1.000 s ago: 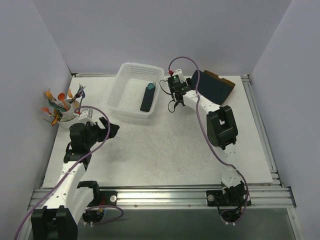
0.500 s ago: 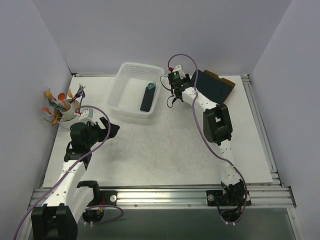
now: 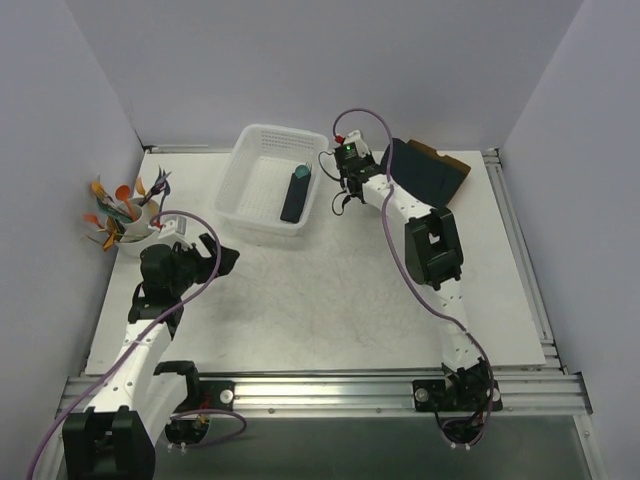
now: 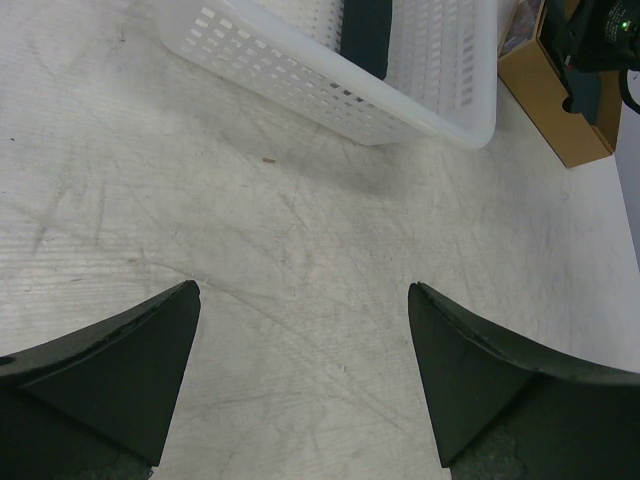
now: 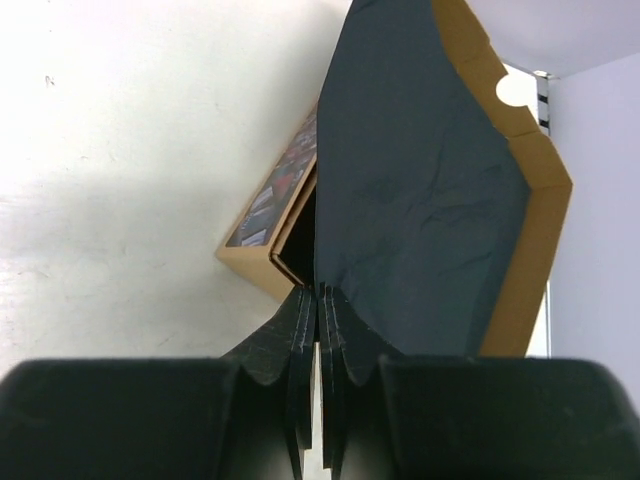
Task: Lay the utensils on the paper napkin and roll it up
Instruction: Move the napkin to the center of the board.
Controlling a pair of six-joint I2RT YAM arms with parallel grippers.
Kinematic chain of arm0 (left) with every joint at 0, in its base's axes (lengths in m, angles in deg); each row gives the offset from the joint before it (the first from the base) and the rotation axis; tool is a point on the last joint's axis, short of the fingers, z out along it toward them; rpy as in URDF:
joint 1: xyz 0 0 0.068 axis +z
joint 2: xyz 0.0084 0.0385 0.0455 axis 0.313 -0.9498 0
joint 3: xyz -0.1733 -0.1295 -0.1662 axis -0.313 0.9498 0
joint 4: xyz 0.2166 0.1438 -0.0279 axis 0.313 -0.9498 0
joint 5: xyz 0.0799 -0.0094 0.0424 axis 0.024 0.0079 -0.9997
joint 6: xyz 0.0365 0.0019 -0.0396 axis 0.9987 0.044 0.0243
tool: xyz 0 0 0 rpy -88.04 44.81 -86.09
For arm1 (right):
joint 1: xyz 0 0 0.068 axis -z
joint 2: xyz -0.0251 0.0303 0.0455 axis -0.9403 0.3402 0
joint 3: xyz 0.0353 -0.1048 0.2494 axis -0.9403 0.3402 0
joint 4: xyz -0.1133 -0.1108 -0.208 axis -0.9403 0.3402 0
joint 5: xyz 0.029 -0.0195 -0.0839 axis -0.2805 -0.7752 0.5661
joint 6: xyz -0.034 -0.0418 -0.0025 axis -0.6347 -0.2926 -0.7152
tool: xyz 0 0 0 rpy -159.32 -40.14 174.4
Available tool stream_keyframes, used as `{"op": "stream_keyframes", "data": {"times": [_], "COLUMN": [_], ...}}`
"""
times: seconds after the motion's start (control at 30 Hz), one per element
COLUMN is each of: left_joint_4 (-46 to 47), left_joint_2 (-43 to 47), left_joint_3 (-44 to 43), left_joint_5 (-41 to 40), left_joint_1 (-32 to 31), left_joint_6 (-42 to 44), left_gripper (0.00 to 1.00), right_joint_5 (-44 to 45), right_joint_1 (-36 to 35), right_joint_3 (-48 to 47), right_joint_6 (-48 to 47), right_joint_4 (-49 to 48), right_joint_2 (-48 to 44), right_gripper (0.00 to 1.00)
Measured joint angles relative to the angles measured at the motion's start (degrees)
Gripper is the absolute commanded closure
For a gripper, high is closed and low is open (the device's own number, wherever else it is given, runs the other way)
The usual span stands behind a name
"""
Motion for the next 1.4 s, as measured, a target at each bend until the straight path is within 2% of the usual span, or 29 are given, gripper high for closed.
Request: {"op": "stream_keyframes", "data": {"times": [0.23, 0.53, 0.73, 1.0, 1.07, 1.1, 1.13, 1.17, 1.3, 1.37, 1.4], "left_joint_4": [-0.02, -0.13, -0.74, -2.27, -2.4, -2.45, -2.45, -2.43, -1.73, -1.33, -1.25], "left_joint_2": [0.66, 3.8, 6.73, 5.88, 5.16, 4.87, 4.68, 4.57, 4.59, 4.66, 4.74], "left_joint_3": [0.02, 0.0, 0.02, 0.0, 0.0, 0.0, 0.0, 0.0, 0.02, 0.02, 0.02], "left_joint_5": [0.0, -0.11, -1.46, -2.69, -2.69, -2.69, -2.62, -2.43, -1.14, -0.52, -0.57], "left_joint_1": [0.0, 0.0, -0.02, -0.02, -0.02, -0.02, -0.02, -0.02, -0.04, -0.24, -0.76], "left_joint_6": [-0.02, -0.02, -0.26, -0.63, -1.07, -1.29, -1.38, -1.46, -1.62, -1.7, -1.75], "left_gripper": [0.06, 0.06, 0.06, 0.06, 0.06, 0.06, 0.06, 0.06, 0.06, 0.06, 0.06], "right_joint_5": [2.95, 4.59, 4.13, 1.11, -0.52, -1.33, -2.08, -2.95, -7.8, -10.34, -11.65], "right_joint_1": [-3.85, -12.55, -19.3, -35.04, -38.84, -40.52, -42.25, -43.8, -48.35, -48.68, -48.37], "right_joint_3": [5.75, 21.03, 32.48, 45.46, 47.76, 48.57, 49.16, 49.57, 51.87, 53.9, 55.04], "right_joint_6": [-2.62, -1.14, 6.12, 20.02, 23.74, 25.51, 27.36, 28.96, 33.44, 34.64, 35.17], "right_joint_4": [0.07, 2.16, 5.7, 10.19, 10.84, 11.04, 11.06, 10.91, 6.99, 4.46, 3.26], "right_joint_2": [-4.7, -22.34, -32.04, -34.29, -34.32, -34.32, -34.32, -34.32, -35.23, -37.38, -39.04], "right_gripper": [1.0, 1.0, 1.0, 1.0, 0.96, 0.9, 0.82, 0.68, 0.52, 0.44, 0.43]}}
